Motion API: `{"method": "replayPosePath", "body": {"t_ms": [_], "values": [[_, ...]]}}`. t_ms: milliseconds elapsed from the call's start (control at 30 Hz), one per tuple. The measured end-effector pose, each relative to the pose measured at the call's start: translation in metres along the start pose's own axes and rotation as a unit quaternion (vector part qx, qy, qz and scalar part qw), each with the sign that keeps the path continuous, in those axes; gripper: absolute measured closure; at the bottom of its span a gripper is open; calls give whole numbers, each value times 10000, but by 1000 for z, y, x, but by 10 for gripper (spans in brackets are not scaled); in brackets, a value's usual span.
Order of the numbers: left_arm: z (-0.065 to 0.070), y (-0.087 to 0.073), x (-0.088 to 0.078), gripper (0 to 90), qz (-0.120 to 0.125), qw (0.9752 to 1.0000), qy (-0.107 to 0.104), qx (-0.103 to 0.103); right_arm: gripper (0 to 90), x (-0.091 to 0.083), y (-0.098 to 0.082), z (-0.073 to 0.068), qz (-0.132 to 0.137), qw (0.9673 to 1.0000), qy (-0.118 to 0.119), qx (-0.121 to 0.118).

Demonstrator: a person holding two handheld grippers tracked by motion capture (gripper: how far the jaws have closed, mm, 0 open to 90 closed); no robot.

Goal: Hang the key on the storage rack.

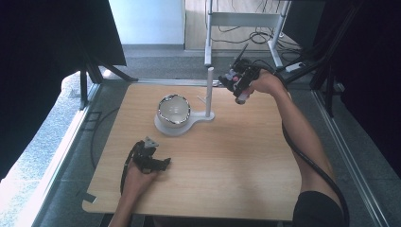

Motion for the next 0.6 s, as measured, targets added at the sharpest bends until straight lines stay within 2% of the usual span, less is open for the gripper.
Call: {"method": "replayPosePath", "body": {"t_ms": [233, 600], "values": [[0, 0, 0, 26, -4, 10000, -9, 1, 405, 16, -8, 2, -144, 9999, 37, 36], [0, 0, 0, 26, 17, 10000, 1, -6, 420, 27, -11, -4, -200, 9997, 133, -61]]}}
Point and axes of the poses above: each handheld gripper's, and its own axes: x roughly forward along the jaws, y roughly out of its top, z roughly to its right, the point moved 5 cm from there along x, roughly forward along the jaws, and after that the axes turned 3 degrees about y, right-handed, at the moved point
